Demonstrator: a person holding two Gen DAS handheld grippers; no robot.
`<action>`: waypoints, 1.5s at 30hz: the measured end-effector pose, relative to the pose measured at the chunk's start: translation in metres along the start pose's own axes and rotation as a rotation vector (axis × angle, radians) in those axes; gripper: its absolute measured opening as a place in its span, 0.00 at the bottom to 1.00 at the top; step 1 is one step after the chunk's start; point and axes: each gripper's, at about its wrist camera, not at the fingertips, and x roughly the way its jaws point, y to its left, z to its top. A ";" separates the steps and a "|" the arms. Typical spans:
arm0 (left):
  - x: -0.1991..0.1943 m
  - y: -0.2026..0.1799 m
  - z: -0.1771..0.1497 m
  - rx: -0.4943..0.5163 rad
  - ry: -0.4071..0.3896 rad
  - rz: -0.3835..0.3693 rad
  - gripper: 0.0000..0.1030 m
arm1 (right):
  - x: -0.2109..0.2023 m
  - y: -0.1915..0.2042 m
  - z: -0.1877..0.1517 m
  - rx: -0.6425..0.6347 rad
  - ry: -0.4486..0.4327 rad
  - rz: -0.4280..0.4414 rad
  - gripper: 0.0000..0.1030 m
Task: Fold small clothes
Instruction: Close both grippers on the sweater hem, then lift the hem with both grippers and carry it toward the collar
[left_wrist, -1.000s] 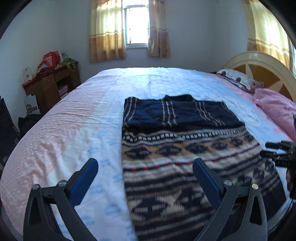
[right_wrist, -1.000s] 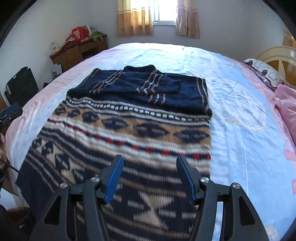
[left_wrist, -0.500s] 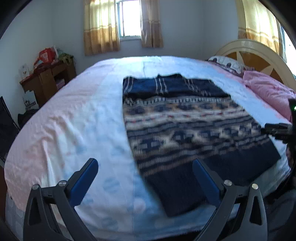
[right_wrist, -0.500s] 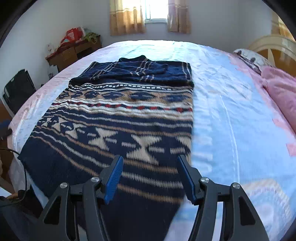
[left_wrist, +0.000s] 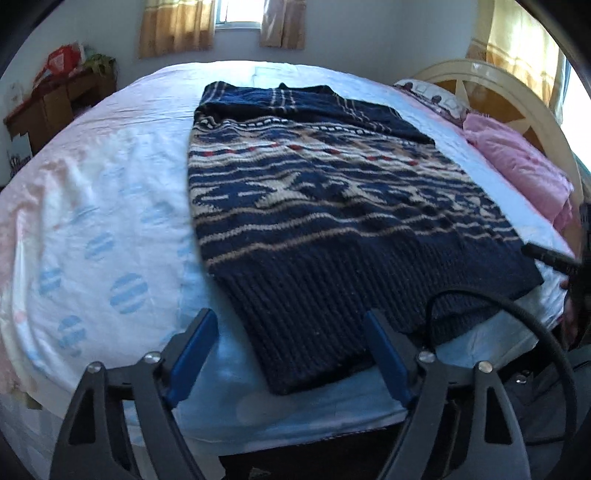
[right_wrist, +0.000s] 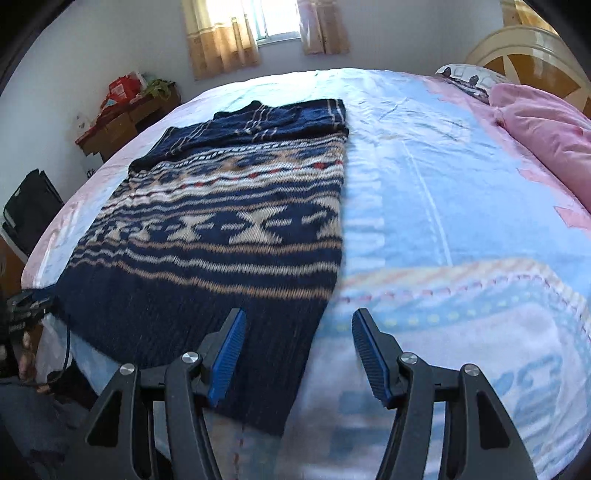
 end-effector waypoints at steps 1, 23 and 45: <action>0.000 0.001 0.000 -0.004 -0.001 -0.006 0.79 | -0.002 0.002 -0.004 -0.005 0.002 0.004 0.59; -0.008 0.008 -0.008 -0.040 -0.059 -0.116 0.24 | -0.013 -0.003 -0.026 0.098 0.004 0.177 0.12; -0.043 0.058 0.076 -0.191 -0.315 -0.295 0.09 | -0.045 -0.024 0.065 0.256 -0.244 0.360 0.08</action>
